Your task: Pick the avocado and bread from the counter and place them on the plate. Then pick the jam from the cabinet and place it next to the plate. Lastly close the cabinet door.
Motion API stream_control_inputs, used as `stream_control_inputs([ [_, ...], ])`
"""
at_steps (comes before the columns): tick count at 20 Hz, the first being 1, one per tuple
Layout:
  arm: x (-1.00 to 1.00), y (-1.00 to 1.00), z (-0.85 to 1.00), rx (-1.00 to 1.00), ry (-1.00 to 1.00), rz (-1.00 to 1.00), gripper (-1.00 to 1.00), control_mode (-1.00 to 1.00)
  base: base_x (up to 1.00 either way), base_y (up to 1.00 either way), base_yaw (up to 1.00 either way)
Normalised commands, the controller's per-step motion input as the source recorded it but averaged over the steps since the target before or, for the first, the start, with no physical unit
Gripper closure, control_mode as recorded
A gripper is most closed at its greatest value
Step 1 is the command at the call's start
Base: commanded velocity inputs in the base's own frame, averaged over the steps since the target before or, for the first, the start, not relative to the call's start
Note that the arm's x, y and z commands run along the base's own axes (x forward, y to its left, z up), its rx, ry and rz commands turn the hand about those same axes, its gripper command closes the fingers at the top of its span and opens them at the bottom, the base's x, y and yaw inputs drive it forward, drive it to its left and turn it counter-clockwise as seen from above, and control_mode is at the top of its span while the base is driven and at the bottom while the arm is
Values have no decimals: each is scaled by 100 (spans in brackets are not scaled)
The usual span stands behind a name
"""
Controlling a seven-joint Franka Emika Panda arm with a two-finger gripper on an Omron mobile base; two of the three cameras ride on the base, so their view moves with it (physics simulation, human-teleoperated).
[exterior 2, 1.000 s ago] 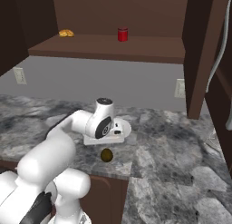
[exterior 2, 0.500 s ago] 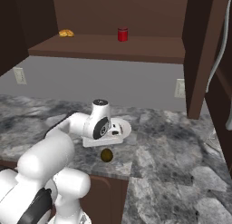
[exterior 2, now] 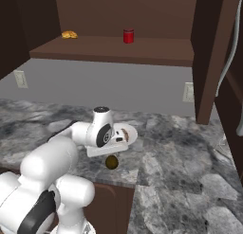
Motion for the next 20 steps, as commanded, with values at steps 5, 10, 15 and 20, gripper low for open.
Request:
stream_control_inputs([
  [5, 12, 0, -9, -5, 3, 4, -100, -100, 0, 0, 0],
  [10, 8, 0, -6, -3, 4, 3, -100, -100, 0, 0, 0],
  [15, 3, 0, -9, -3, 1, 3, -100, -100, 0, 0, 0],
  [20, 0, 0, -16, -5, 0, 3, -100, -100, 0, 0, 0],
])
